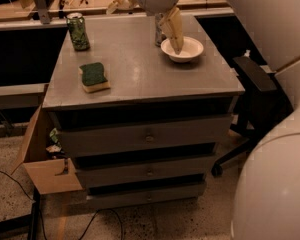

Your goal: Pick sponge

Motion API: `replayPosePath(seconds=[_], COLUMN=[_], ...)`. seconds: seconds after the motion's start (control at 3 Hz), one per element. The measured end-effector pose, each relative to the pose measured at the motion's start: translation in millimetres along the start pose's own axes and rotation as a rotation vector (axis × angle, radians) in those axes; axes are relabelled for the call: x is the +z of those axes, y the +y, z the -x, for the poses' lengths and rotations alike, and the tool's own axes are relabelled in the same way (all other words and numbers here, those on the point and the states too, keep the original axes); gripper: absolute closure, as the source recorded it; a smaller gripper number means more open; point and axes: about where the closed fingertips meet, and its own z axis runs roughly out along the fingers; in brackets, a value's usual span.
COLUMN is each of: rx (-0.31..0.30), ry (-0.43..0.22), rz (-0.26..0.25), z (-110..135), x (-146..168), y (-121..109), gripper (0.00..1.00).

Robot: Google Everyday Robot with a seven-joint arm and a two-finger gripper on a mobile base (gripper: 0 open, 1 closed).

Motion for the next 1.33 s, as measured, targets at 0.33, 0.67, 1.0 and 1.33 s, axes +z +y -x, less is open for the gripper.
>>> replayPosePath(seconds=[0.33,0.67,1.0,1.33], rx=[0.0,-0.16,-0.34,-0.475], ry=[0.009,-0.028,-0.044,-0.066], rz=[-0.021,-0.003,0.003,0.043], z=[-2.8,-4.3,-5.3,-4.0], x=[2.2,26.2,54.5,98.3], y=[-6.6,-38.1,-69.2,-87.0], gripper=[0.0,0.0,0.0,0.0])
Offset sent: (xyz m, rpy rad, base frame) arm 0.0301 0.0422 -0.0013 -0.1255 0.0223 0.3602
